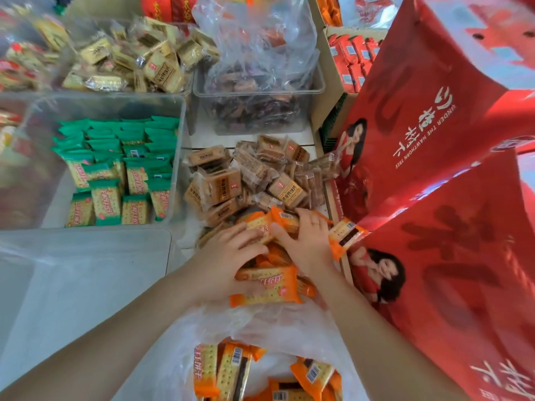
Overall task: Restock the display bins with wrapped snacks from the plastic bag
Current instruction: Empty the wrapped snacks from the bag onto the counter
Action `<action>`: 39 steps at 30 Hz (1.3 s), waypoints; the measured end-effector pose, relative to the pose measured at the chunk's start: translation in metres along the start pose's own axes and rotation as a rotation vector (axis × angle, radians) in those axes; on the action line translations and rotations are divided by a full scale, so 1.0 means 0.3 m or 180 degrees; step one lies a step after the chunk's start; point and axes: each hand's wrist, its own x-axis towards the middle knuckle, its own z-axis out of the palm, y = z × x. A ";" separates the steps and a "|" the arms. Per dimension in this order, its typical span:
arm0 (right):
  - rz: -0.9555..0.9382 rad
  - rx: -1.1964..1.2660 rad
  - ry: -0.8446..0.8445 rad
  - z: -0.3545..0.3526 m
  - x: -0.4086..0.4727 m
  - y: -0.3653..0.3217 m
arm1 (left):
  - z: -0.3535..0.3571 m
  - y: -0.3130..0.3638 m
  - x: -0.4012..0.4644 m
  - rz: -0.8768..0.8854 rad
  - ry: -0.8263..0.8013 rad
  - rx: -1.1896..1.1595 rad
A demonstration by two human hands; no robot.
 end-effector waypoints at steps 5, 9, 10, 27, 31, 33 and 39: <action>0.0061 0.0243 0.0546 -0.028 0.018 0.080 | 0.018 -0.045 -0.048 -0.0067 0.0159 -0.0077; 0.0661 -0.0307 0.0357 -0.034 0.023 0.122 | 0.045 0.010 -0.039 0.0377 0.0439 -0.0079; 0.0747 -0.0128 0.0202 -0.036 0.024 0.112 | 0.054 0.022 -0.037 0.0601 0.0533 0.0005; -0.0528 0.0287 0.0195 -0.028 -0.075 0.075 | -0.001 0.019 -0.067 -0.0815 0.1078 0.0409; 0.0004 -0.0394 0.0412 -0.045 -0.042 0.124 | 0.029 0.019 -0.051 -0.0898 0.0783 -0.0143; 0.0375 -0.0338 0.0043 -0.030 -0.047 0.149 | 0.049 0.010 -0.055 -0.0823 0.0659 -0.0056; -0.0180 -0.0311 0.0132 0.006 -0.137 0.136 | 0.075 -0.013 -0.059 -0.0947 0.0499 0.0215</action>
